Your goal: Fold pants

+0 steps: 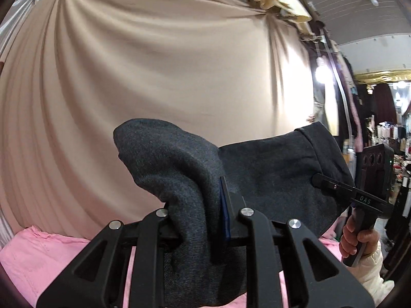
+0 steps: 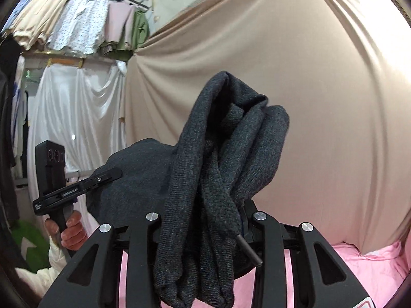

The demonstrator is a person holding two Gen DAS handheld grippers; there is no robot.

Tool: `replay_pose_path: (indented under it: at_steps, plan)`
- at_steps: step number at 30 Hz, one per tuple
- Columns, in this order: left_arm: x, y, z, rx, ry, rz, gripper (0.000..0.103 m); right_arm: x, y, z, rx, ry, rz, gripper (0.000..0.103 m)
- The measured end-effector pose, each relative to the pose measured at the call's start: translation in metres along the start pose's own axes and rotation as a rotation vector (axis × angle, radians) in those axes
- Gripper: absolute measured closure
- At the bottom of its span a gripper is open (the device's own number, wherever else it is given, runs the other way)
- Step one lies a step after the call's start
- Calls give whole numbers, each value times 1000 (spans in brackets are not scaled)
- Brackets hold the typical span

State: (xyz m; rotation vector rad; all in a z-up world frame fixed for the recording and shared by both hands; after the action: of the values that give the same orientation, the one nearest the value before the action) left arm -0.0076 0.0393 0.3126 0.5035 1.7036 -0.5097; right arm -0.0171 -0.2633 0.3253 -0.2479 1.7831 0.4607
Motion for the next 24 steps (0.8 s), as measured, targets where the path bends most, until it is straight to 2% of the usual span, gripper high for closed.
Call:
replay_pose_path:
  at_steps: [2, 4, 7, 9, 11, 14, 15, 16, 17, 19, 20, 21, 23, 24]
  plan:
    - [0, 21, 35, -24, 27, -18, 82, 3, -33, 37, -23, 30, 70, 71]
    - [13, 43, 88, -62, 100, -39, 81, 19, -74, 84, -44, 86, 159, 71]
    - [53, 77, 172, -106, 235, -81, 81, 66, -125, 157, -17, 189, 258, 71]
    - [92, 100, 225, -133, 329, -111, 81, 114, -159, 204, 5, 275, 333, 71]
    - [152, 127, 281, -164, 451, -146, 81, 167, -188, 244, 24, 370, 407, 71]
    - [233, 157, 333, -200, 613, -197, 83, 252, -218, 292, 69, 538, 518, 71]
    - [269, 170, 351, -193, 700, -235, 84, 280, -225, 304, 90, 604, 541, 71]
    - [289, 178, 357, -188, 752, -259, 84, 303, -231, 311, 105, 664, 568, 70]
    - [307, 185, 362, -197, 793, -281, 80, 317, -235, 311, 119, 693, 592, 65]
    - [320, 199, 350, -196, 789, -294, 61, 324, -244, 293, 71, 660, 669, 62]
    - [316, 206, 339, -224, 793, -310, 45, 321, -248, 281, 99, 648, 684, 52]
    - [313, 215, 327, -244, 791, -323, 37, 314, -253, 260, 161, 617, 684, 44]
    - [296, 229, 296, -263, 745, -350, 37, 294, -254, 226, 245, 540, 645, 44]
    - [282, 235, 279, -300, 716, -364, 37, 281, -251, 212, 245, 504, 623, 48]
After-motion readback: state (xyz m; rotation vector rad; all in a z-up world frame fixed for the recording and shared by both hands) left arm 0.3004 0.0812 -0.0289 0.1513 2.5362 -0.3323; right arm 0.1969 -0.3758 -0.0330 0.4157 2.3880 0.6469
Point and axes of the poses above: each gripper's, at about its wrist camera, not at the fingertips, and z roughly the way its jaws point, y to its left, x to its underside, the point moved 3 cm from there along z, roughly the way its jaws point, and after that the axes turned 12 degrees about y, right-handed, at the moved point
